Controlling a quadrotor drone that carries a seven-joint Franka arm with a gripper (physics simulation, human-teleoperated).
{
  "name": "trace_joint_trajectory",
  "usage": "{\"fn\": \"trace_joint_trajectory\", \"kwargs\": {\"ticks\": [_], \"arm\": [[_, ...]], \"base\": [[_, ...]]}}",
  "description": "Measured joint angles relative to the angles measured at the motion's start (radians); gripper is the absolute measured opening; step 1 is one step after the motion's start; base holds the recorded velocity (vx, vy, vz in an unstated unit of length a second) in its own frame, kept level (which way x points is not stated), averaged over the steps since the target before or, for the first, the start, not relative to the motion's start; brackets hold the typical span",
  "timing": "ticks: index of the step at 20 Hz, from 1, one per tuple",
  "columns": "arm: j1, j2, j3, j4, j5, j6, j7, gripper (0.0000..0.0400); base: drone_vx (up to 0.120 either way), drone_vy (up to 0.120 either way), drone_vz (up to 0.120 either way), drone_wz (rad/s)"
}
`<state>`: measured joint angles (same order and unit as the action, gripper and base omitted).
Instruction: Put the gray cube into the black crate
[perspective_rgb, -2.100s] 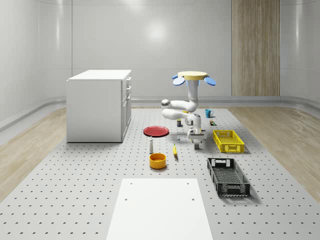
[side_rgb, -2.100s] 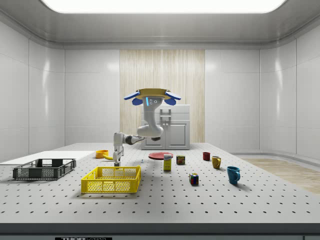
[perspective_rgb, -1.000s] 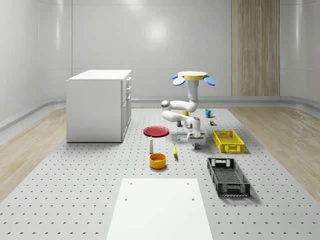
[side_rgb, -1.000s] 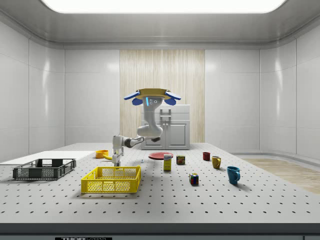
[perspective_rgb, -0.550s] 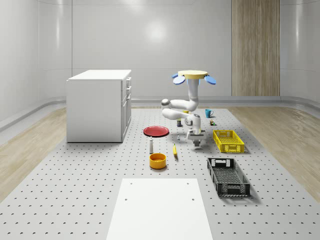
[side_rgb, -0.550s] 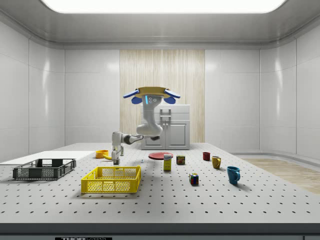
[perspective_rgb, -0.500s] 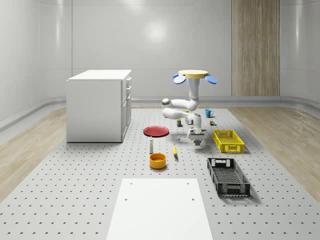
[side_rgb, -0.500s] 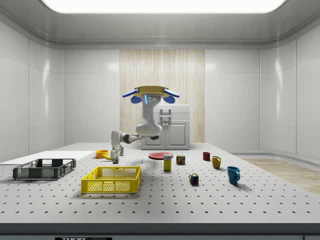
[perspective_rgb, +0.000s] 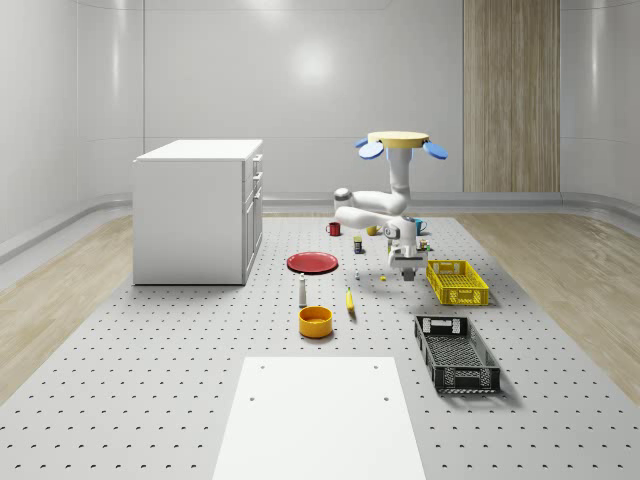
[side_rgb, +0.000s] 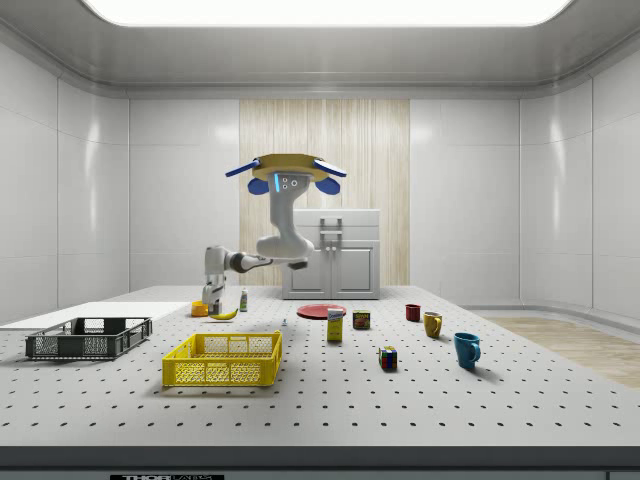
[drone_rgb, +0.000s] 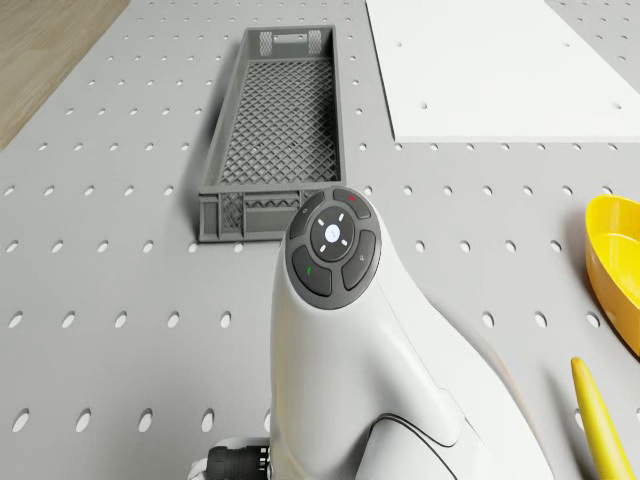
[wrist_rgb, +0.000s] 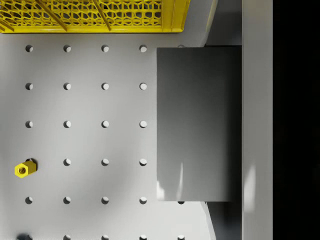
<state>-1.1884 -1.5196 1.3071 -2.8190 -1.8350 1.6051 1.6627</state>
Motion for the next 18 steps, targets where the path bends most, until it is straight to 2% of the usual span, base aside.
{"fn": "trace_joint_trajectory", "kwargs": {"ticks": [5,17,18], "arm": [[-0.001,-0.004,0.004,-0.001,0.005,0.002,0.001,0.0250],[-0.003,-0.012,0.007,-0.001,0.010,0.009,0.003,0.0250],[-0.003,-0.012,0.007,-0.001,0.011,0.010,0.003,0.0250]], "base": [[0.120,0.120,0.104,0.000],[0.120,0.120,0.000,0.000],[0.120,0.000,0.000,0.000]]}}
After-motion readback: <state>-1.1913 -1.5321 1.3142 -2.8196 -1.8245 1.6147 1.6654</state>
